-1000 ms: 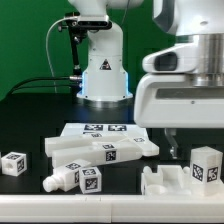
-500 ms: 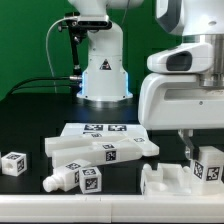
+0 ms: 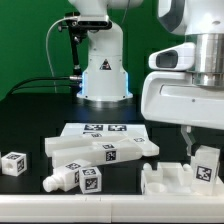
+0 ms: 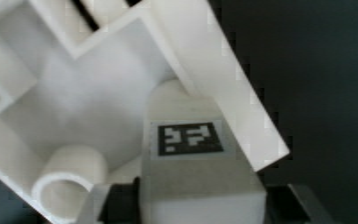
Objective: Assemble chair
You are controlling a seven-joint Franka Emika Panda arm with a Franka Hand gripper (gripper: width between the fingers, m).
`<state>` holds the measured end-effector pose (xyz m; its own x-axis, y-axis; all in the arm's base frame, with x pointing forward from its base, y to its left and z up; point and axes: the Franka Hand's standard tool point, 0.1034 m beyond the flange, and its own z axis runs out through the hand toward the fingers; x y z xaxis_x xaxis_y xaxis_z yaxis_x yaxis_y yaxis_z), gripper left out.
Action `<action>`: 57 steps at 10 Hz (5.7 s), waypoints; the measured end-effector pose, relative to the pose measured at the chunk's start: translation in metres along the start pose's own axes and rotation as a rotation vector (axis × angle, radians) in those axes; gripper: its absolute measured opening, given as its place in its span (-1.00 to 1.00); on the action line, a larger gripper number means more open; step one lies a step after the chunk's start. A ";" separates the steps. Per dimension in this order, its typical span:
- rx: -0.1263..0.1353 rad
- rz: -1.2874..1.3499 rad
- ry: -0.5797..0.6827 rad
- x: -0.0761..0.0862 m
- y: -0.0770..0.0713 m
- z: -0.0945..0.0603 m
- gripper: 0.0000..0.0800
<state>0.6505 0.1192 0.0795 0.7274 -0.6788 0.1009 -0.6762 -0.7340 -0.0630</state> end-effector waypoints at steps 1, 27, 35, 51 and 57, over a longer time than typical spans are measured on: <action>0.001 0.203 0.001 0.000 0.000 0.000 -0.29; 0.013 0.979 -0.065 0.016 0.014 -0.023 0.62; 0.055 0.361 -0.008 0.055 0.082 -0.026 0.62; -0.026 -0.150 -0.032 0.101 0.210 0.054 0.62; -0.037 -0.140 -0.039 0.090 0.206 0.069 -0.04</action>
Offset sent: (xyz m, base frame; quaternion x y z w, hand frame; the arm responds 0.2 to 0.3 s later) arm 0.0009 -0.0030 -0.0008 0.0050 -0.0011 0.1553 0.9878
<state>0.5843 -0.0947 0.0072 0.8184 -0.5707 0.0674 -0.5711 -0.8207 -0.0141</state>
